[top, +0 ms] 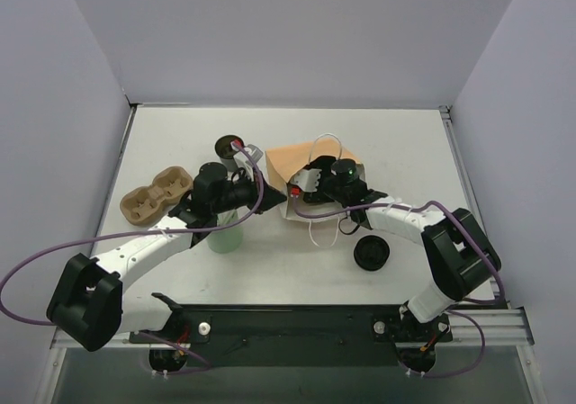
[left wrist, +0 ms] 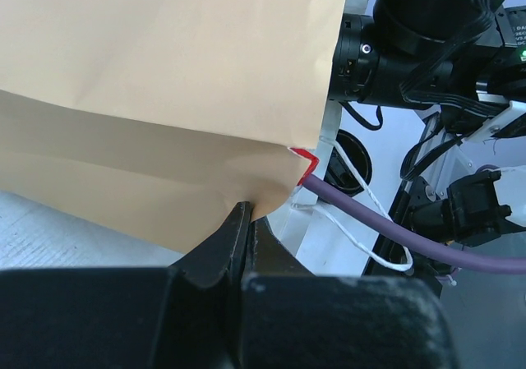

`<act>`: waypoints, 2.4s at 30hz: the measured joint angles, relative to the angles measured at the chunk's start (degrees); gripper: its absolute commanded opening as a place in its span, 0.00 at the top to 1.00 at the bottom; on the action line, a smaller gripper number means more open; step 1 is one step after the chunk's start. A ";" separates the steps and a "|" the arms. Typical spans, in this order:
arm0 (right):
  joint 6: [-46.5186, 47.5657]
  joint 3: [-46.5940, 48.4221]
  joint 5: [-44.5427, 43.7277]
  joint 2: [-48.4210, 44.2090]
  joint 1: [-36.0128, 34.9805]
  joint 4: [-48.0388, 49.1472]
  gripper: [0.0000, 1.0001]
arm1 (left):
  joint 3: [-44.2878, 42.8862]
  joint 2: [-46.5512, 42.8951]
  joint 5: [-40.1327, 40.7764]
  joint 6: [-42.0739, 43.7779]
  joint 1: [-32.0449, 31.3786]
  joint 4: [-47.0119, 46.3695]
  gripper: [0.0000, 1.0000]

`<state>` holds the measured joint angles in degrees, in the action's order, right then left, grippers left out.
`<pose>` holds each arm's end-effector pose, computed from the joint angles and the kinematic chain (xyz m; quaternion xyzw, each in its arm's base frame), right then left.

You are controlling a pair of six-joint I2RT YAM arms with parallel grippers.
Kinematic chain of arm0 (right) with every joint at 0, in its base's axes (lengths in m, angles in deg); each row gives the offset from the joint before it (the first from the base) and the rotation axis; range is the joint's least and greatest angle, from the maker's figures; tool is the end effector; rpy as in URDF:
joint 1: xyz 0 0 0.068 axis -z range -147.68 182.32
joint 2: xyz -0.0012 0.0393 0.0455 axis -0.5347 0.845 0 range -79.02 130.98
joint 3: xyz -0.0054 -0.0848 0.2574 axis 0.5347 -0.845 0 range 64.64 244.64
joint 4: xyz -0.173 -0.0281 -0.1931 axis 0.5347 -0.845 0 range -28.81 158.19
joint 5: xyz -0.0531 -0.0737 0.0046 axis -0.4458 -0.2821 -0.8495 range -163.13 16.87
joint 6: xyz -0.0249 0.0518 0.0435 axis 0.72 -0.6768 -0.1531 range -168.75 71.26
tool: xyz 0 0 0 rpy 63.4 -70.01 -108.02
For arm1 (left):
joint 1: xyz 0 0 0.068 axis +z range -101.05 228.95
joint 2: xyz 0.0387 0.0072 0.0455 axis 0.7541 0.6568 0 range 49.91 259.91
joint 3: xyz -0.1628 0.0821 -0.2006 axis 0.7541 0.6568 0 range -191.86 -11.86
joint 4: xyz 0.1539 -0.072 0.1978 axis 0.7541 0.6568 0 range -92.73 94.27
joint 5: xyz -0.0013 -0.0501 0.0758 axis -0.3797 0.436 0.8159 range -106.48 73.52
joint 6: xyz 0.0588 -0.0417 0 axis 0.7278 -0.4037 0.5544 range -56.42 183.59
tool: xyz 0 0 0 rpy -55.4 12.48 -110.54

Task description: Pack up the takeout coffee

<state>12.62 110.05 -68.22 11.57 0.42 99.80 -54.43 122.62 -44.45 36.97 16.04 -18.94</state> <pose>0.3091 0.1984 0.2135 -0.5888 0.5197 -0.1246 0.6064 0.2420 -0.1899 0.2626 0.1906 0.7550 -0.4620 0.4245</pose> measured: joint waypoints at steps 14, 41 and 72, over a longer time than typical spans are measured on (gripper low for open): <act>-1.46 4.33 1.29 -3.85 0.74 -14.95 0.07 | -4.98 2.16 -1.49 -1.11 0.00 1.73 1.00; -4.24 6.84 2.60 -8.79 0.68 -28.41 0.00 | -8.26 2.16 -2.32 -1.25 0.00 7.08 1.00; -9.40 13.07 4.55 -12.55 0.42 -37.27 0.03 | -13.99 3.82 -2.10 -4.09 -0.02 12.63 1.00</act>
<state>3.22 123.12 -63.68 -0.98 0.84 62.54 -68.42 126.45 -46.54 32.89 16.02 -6.31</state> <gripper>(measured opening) 0.971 0.024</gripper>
